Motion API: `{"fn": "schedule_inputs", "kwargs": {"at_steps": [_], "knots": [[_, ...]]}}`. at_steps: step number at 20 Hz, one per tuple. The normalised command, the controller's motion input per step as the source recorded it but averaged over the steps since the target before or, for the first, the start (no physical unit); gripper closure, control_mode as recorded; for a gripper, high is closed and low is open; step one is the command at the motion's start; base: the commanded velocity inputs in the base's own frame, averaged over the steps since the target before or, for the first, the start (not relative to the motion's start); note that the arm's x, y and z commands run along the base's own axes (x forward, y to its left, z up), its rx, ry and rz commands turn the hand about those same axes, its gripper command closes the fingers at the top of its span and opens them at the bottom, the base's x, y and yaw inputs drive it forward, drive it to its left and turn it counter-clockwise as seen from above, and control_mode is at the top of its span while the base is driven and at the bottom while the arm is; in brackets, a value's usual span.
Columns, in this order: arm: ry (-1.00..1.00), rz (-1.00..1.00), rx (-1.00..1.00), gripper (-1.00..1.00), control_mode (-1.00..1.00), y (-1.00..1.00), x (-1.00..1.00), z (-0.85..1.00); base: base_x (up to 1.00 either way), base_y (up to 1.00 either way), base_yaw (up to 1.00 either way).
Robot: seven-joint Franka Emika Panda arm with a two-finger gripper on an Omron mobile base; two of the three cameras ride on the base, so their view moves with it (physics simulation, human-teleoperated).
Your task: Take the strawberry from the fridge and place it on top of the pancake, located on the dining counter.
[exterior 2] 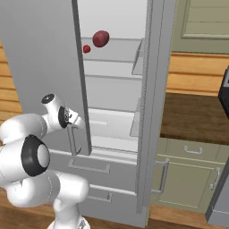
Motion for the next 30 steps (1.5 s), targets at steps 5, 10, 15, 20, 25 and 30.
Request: {"fn": "schedule_inputs", "kwargs": {"at_steps": [5,10,15,20,25,30], "knots": [[0.00,-0.17,0.00,1.00,-1.00,0.38,-0.55,-0.11,0.00,0.00,0.00],[0.02,-0.16,0.00,1.00,-1.00,0.48,-0.57,-0.21,0.00,0.00,0.00],[0.00,-0.19,0.00,1.00,-1.00,0.70,-0.46,-0.19,0.00,0.00,0.00],[0.00,-0.21,0.00,1.00,-1.00,0.76,-0.45,-0.21,0.00,0.00,0.00],[0.00,-0.22,0.00,-1.00,-1.00,0.81,-0.38,-0.23,0.00,0.00,0.00],[0.00,-0.16,0.00,-1.00,-1.00,0.44,-0.21,-0.05,0.00,0.00,0.00]]}}
